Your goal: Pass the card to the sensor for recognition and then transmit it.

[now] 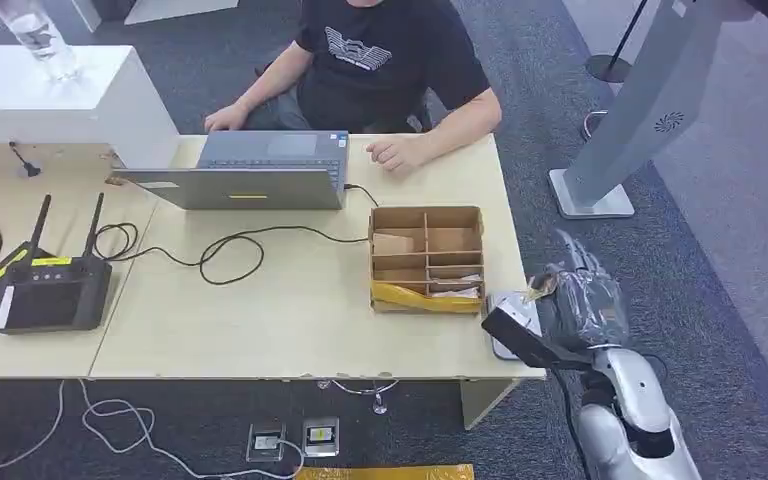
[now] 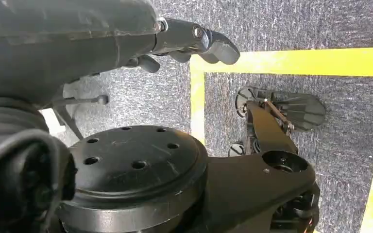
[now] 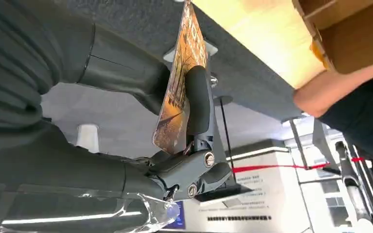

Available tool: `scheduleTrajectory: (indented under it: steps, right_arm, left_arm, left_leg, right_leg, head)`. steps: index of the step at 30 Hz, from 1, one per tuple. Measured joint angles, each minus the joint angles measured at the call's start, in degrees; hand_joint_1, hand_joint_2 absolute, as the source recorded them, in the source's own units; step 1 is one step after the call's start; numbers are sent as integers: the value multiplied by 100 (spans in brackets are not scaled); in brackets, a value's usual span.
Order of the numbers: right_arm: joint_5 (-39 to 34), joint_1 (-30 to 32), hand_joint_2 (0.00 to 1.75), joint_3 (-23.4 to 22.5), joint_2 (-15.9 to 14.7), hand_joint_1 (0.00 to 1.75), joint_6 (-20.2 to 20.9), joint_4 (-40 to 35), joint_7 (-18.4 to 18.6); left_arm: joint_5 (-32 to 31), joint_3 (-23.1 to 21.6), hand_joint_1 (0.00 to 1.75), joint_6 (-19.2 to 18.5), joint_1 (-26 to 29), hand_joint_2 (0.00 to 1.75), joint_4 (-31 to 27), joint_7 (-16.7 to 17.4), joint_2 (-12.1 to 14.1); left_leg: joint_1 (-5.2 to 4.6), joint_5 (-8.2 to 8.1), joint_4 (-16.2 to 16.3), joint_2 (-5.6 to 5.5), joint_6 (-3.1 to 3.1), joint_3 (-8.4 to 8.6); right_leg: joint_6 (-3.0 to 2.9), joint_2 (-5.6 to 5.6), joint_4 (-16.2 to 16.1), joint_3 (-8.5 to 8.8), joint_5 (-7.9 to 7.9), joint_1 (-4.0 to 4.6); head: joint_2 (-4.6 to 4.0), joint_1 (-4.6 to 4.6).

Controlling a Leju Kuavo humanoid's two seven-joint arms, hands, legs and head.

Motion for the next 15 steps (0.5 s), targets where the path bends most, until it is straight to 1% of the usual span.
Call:
scheduleTrajectory:
  steps: [6,12,15]
  right_arm:
    - [-182,-24,175,9,136,175,-96,333,-184]
    - [-306,-159,175,22,407,175,-221,872,-444]
    - [-348,-243,175,57,525,175,-295,1166,-499]
  left_arm:
    - [0,0,0,0,-3,0,0,112,2]
    - [-55,-2,0,0,-6,0,0,103,4]
    - [-72,-2,0,0,-7,0,0,81,4]
  left_leg:
    - [0,0,0,0,0,-2]
    - [1,0,-1,-1,-1,-1]
    - [1,1,-1,-1,-1,-1]
  right_leg:
    - [0,0,0,0,0,0]
    - [0,0,0,0,0,1]
    - [0,-1,0,0,0,2]
  head:
    - [0,0]
    - [0,0]
    - [-2,0]
